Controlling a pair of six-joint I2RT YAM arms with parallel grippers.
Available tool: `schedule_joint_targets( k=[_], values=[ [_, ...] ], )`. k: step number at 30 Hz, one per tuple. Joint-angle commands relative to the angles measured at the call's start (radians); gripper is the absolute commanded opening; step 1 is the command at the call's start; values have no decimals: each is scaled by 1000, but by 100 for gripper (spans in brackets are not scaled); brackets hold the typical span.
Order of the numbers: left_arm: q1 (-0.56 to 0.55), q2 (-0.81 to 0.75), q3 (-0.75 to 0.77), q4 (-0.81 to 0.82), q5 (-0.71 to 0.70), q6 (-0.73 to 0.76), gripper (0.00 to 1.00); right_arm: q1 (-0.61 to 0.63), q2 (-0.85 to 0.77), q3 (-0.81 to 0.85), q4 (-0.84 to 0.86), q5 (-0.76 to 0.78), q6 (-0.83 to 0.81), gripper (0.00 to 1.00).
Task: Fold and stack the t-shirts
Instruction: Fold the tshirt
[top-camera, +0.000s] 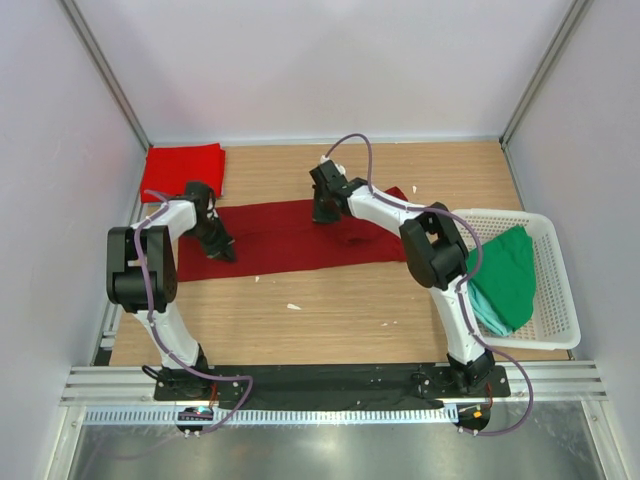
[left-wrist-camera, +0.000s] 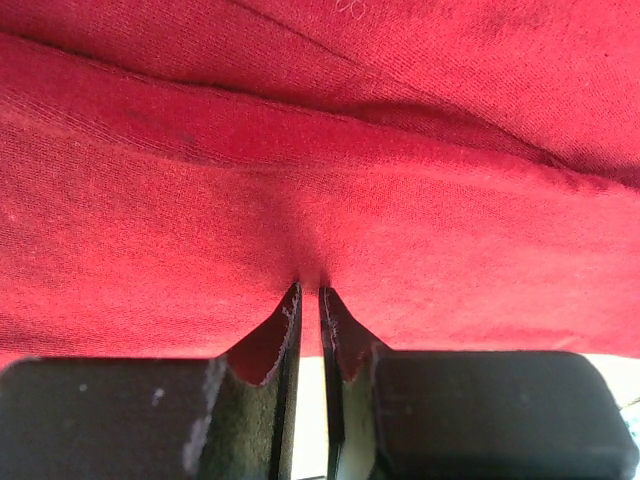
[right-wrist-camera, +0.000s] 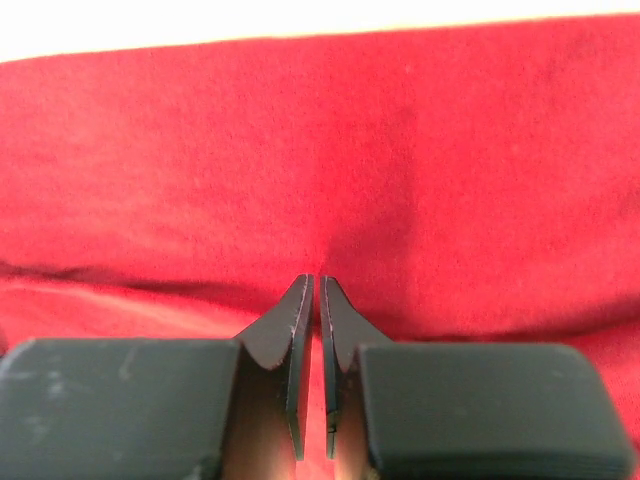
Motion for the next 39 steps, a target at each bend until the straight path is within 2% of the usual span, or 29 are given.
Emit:
schedule_joint_targets(
  k=[1, 9, 12, 13, 14, 19, 26, 29, 33, 35, 36, 39],
  values=[
    [-2, -41, 40, -12, 5, 16, 13, -6, 18, 57, -9, 27, -28, 13],
    [6, 57, 211, -22, 28, 10, 14, -9, -34, 59, -43, 10, -41, 14],
    [12, 121, 243, -18, 25, 10, 14, -39, -86, 79, -103, 5, -21, 22],
    [13, 149, 248, -15, 27, 10, 13, -49, -117, 79, -118, -10, -16, 29],
    [22, 160, 246, -2, 30, 6, 13, -80, -134, 71, -131, -21, -7, 32],
    [42, 187, 235, 31, 43, 3, 13, -180, -266, -80, -118, -107, 18, 43],
    [56, 238, 257, 13, 42, 44, 13, -289, -454, -332, -91, -144, 33, 49],
    [56, 197, 229, 30, 42, 52, 17, -290, -482, -383, -109, -133, 53, 56],
    [52, 106, 215, 34, 48, 49, 29, -289, -482, -442, -89, -98, 195, 70],
    [47, 25, 215, 41, 45, 44, 34, -280, -475, -446, -82, -79, 244, 75],
    [44, -7, 218, 39, 46, 44, 38, -272, -473, -440, -68, -69, 281, 80],
    [38, -101, 246, 18, 40, 44, 39, -218, -442, -388, -101, 34, 341, 84]
  ],
)
